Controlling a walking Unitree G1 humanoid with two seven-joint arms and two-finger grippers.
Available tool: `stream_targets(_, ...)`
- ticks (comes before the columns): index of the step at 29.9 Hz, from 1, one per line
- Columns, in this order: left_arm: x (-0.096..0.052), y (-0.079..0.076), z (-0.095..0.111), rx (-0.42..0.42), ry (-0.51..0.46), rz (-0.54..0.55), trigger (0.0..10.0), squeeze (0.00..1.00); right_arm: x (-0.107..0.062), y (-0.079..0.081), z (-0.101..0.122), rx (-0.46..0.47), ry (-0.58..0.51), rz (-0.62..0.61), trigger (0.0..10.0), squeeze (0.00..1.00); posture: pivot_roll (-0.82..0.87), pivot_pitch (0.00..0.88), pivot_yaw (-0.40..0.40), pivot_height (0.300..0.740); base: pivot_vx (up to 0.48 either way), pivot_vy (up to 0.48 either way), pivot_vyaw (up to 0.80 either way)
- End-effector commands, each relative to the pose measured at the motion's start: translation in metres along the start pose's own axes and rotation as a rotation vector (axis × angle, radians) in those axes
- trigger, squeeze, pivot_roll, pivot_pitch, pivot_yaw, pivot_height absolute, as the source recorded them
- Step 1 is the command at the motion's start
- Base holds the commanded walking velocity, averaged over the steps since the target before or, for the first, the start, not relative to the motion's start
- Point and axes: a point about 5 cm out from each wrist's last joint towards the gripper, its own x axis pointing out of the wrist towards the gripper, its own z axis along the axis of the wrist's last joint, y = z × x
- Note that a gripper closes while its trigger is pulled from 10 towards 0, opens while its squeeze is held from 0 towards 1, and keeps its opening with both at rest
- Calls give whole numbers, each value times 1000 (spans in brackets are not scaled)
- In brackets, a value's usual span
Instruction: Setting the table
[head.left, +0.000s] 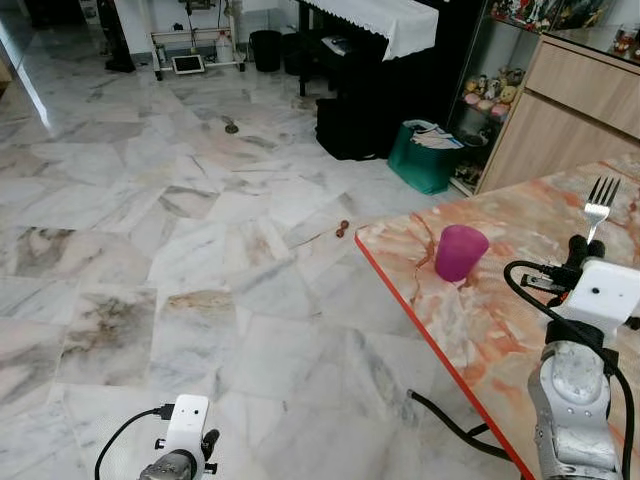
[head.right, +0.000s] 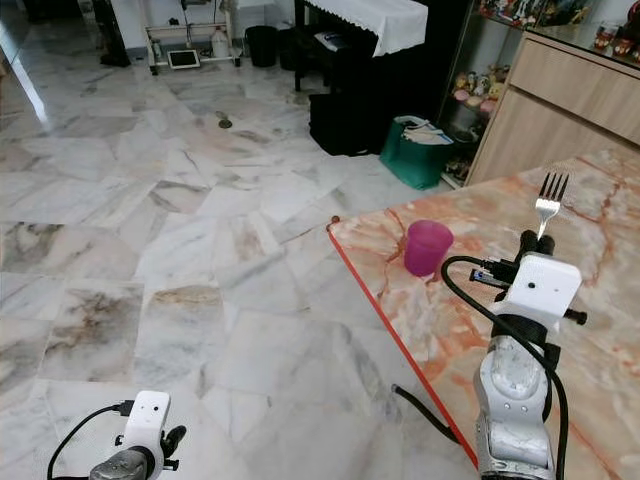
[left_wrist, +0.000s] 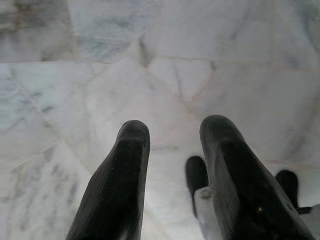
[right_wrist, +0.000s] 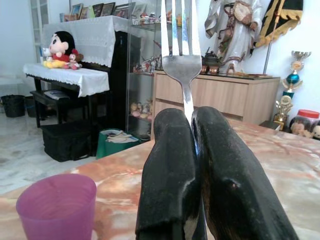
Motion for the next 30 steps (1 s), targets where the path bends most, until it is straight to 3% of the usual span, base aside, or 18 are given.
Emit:
stream_targets(1, -1, 3, -1, 15, 1, 1, 10000, 0, 2, 1, 2, 16, -13, 3, 10000, 0, 68, 0, 4, 740, 0, 0, 0)
stream_targets(10, 0, 8, 2, 36, -4, 3, 10000, 0, 1, 7, 0, 42, -12, 6, 10000, 0, 64, 0, 25, 740, 0, 0, 0)
stream_targets(30, 0, 0, 1, -3, -8, -5, 10000, 0, 9, 13, 4, 48, -27, 40, 10000, 0, 67, 0, -8, 740, 0, 0, 0)
